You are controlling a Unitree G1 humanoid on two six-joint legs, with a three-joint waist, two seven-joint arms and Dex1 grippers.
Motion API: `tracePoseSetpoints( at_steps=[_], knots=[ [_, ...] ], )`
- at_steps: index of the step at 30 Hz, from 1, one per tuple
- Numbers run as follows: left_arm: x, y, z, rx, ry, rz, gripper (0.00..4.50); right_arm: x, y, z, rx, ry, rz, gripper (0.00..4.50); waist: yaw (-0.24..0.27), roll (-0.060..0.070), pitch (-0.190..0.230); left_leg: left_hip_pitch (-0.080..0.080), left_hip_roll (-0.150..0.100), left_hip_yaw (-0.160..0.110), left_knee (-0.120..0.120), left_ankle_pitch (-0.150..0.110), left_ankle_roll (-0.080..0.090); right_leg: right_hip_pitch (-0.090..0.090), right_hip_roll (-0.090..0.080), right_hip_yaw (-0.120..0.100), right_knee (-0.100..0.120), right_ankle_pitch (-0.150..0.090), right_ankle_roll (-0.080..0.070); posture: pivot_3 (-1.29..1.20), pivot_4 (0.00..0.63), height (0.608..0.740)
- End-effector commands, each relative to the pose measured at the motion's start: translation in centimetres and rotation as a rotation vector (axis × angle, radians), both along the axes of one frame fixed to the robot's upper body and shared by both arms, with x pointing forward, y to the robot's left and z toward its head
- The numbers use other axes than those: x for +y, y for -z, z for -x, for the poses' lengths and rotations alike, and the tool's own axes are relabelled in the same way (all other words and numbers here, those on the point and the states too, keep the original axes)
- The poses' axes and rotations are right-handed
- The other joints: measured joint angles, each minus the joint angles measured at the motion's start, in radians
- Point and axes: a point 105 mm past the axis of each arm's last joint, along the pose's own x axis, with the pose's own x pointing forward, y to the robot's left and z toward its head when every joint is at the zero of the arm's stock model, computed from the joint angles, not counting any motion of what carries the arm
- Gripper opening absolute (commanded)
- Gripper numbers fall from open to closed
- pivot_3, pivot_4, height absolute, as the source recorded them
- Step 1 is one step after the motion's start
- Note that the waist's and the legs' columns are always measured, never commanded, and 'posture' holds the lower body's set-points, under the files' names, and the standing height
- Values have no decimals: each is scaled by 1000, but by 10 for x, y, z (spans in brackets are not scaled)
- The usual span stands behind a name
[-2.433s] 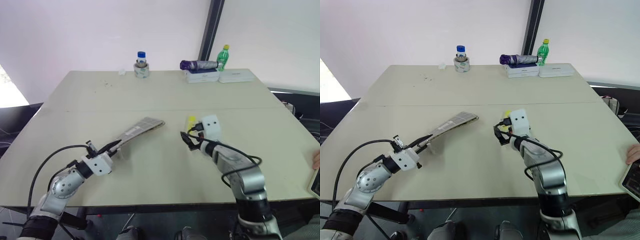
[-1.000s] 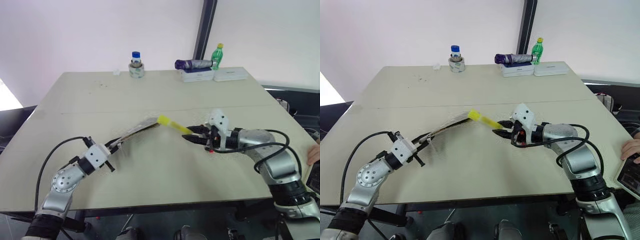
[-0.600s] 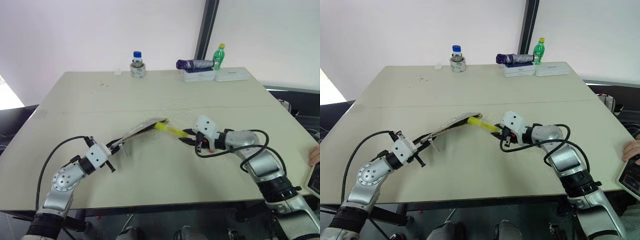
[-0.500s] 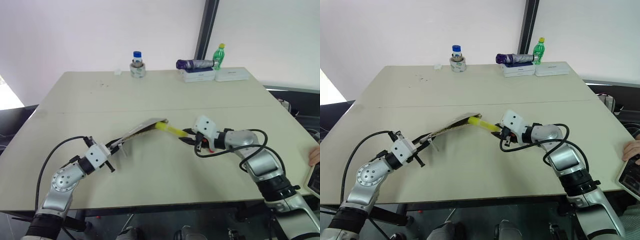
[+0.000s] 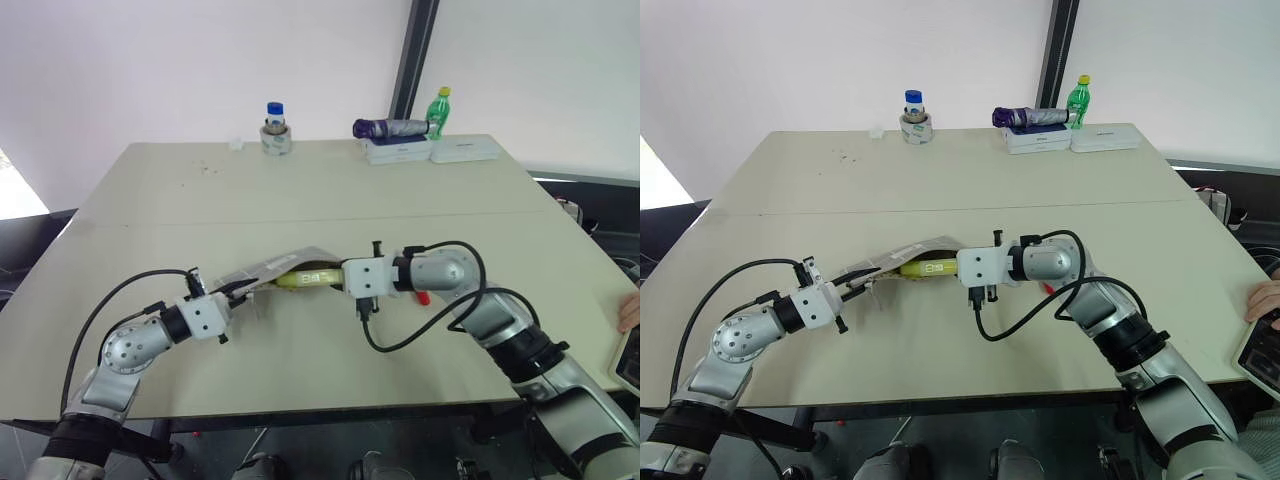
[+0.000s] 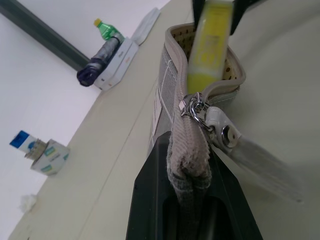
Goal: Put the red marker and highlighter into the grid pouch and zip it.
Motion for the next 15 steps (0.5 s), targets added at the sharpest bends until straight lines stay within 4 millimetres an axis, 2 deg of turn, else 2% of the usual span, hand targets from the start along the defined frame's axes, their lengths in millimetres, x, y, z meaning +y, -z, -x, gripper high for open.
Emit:
tracePoseSetpoints(
  at_steps=[1, 6, 8, 10, 13, 15],
  knots=[
    [-16, -17, 4, -44, 68, 29, 0, 24, -4, 9, -92, -129, 12, 866, 1, 0, 0, 0, 0, 0, 0, 0, 0, 0, 0, 0, 0, 0, 0, 0, 150, 738],
    [-18, -22, 8, -5, 79, 84, 0, 28, -7, 0, -68, -97, -54, 866, 0, 0, 0, 0, 0, 0, 0, 0, -1, 0, 1, 0, 0, 0, 0, 0, 150, 738],
    [-16, -23, 8, 1, 65, 102, 0, 26, -10, -2, -72, -95, -68, 1924, 1, 0, 0, 0, 0, 0, 0, 1, -1, 0, 1, 0, 1, 0, 0, 0, 150, 738],
    [-13, -23, 6, 4, 49, 106, 0, 18, -9, -5, -61, -75, -55, 2795, 1, 0, 0, 0, 0, 0, 0, 1, -1, 0, 1, 0, 1, 0, 0, 0, 150, 738],
    [-6, -23, 2, 0, 9, 126, 0, 9, -20, -2, -16, -57, -115, 4333, 1, 0, 0, 0, 0, 0, 1, 1, -1, 0, 1, 0, 0, 0, 0, 0, 150, 738],
    [-4, -21, 1, 5, -7, 138, 0, 7, -29, 4, 20, -71, -168, 4333, 2, 0, 0, 0, 0, 0, 1, 0, -1, 0, 1, 0, 1, 0, 0, 0, 150, 738]
  ],
)
